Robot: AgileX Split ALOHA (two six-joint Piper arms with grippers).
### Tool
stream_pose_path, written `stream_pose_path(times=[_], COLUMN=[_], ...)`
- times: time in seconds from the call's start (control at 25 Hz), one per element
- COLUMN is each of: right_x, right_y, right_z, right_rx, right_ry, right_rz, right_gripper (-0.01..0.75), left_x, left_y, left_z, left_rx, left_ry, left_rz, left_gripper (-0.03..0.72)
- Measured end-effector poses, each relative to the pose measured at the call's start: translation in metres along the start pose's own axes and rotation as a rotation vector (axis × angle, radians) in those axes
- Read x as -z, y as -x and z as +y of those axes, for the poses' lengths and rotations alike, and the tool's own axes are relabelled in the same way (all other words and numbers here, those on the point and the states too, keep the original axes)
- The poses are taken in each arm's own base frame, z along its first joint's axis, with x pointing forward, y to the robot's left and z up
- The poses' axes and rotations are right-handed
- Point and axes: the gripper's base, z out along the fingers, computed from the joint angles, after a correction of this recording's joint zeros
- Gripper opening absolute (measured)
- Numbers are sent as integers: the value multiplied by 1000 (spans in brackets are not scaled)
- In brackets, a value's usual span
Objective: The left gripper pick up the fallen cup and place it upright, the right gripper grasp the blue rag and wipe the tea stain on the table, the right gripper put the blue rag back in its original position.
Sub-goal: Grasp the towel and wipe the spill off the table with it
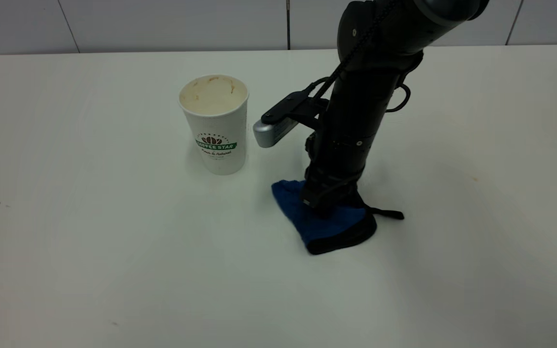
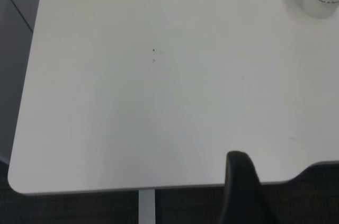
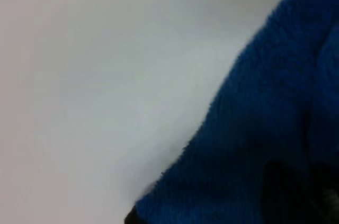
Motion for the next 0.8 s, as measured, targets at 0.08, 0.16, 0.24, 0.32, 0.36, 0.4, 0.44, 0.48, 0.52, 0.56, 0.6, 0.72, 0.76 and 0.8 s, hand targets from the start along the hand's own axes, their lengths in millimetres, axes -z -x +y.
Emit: stream_pose_path(times=[0.08,0.16,0.24,0.32,0.36,0.4,0.44,0.48,0.52,0.56,0.6,0.72,0.76,0.8], right_x=[4,9,15,22,26,29,32,34,36,38,40,43,45,48], right_y=[-10,-23,-39,-58,-67,-74,-83,-91,-97,-101,-104,-104,-103,-101], right_z=[-15,-36,-62,-91,-104,-115,-127,-137,-145,-149,-152,-154,-153,-152], right_rx=[-48,-129,-214,-320,-368,-422,-484,-535,-576,-596,-614,-636,-652,-670], right_ry=[-10,-37,-86,-140,-169,-194,-216,-233,-247,-259,-262,-263,-257,-249], right_rz=[31,50,58,53,42,26,5,-12,-26,-32,-38,-53,-64,-76], right_gripper=[53,53,53,53,55,55,57,60,63,67,75,130,166,205], left_x=[0,0,0,0,0,0,0,0,0,0,0,0,0,0], left_y=[0,0,0,0,0,0,0,0,0,0,0,0,0,0], left_z=[0,0,0,0,0,0,0,0,0,0,0,0,0,0], left_rx=[0,0,0,0,0,0,0,0,0,0,0,0,0,0], left_ry=[0,0,0,0,0,0,0,0,0,0,0,0,0,0], left_rz=[0,0,0,0,0,0,0,0,0,0,0,0,0,0], left_gripper=[466,466,466,466,466,466,466,466,466,466,466,466,466,466])
